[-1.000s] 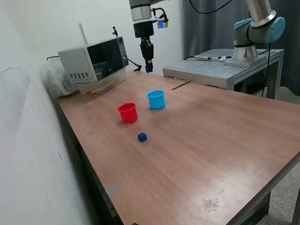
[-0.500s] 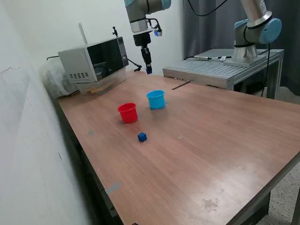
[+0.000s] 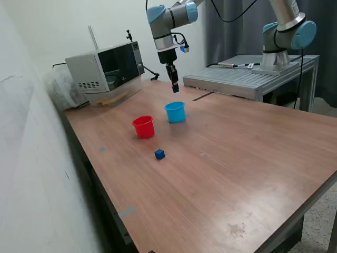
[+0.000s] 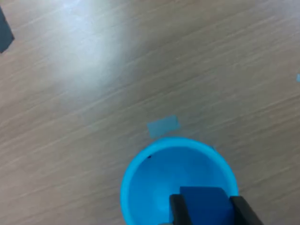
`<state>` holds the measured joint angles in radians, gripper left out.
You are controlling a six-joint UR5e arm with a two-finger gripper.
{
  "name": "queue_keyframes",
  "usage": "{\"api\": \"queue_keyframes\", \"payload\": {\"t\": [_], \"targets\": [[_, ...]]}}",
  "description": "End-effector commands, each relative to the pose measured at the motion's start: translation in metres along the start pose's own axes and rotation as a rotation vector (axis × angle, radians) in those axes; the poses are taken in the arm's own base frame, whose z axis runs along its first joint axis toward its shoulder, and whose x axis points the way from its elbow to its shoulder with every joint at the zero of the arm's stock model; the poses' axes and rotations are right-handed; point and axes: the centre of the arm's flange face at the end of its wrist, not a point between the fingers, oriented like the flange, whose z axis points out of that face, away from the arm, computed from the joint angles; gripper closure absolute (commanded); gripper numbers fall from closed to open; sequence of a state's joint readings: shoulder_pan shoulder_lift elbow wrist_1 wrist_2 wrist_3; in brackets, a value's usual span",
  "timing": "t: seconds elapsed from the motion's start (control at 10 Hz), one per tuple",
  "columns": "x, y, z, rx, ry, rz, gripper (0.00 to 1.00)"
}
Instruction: Place red objects in the red bin, and blue objects in the blue bin.
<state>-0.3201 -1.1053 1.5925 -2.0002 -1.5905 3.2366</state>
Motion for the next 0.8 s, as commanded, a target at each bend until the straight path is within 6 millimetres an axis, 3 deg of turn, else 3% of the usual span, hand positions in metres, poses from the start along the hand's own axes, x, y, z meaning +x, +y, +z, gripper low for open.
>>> {"api": "queue_keyframes", "payload": {"t": [0.0,0.3,0.4,0.7], "targets": [[0.002,0.004,0.011,-0.019,0.001,-0.004,1.00],[0.004,0.010,0.026,-0.003,-0.002,-0.016,1.00],[0.004,0.010,0.029,0.006,-0.003,-0.035,0.00],[0.004,0.009,0.030,0.008,-0.003,-0.039,0.00]]}}
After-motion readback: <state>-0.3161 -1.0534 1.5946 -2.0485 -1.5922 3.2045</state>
